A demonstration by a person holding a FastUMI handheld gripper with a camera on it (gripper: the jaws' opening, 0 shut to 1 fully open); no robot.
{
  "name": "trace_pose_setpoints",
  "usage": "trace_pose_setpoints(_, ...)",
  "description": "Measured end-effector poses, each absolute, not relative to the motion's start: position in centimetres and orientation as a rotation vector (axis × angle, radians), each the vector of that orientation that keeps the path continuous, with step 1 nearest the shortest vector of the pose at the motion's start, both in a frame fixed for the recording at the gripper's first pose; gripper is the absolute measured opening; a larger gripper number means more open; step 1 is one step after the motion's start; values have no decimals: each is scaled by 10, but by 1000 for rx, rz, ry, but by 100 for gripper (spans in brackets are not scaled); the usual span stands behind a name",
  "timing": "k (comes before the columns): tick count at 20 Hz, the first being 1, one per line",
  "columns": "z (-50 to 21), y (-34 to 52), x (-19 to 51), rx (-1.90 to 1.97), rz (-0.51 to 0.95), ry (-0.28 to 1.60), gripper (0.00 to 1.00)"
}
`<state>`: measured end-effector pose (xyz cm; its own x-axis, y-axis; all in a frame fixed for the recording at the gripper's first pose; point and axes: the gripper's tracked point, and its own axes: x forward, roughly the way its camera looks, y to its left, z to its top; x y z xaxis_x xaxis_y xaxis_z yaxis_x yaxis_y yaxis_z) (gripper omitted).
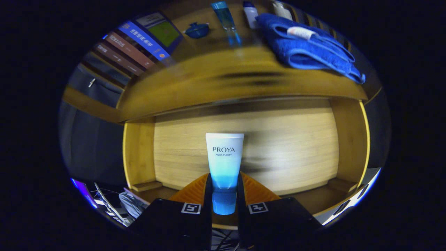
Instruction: Pull open the drawer, take out the items inside it, and place them on the countertop above the cabinet.
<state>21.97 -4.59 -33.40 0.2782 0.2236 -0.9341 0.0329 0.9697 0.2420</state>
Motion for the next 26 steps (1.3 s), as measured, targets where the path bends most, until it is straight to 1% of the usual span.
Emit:
trace_pose_setpoints(3, -304, -47, 241, 181, 149, 1269, 34)
trace_pose_setpoints(7, -274, -44, 303, 173, 109, 1244, 34)
trace_pose_setpoints(9, -272, -47, 334, 161, 80, 1245, 34)
trace_pose_setpoints(13, -287, -53, 374, 94, 43, 1266, 34)
trace_pose_setpoints(18, -299, -50, 389, 48, 44, 1282, 36)
trace_pose_setpoints(23, -295, -59, 403, 21, 47, 1260, 51)
trace_pose_setpoints(26, -288, -64, 403, -2, 41, 1223, 81)
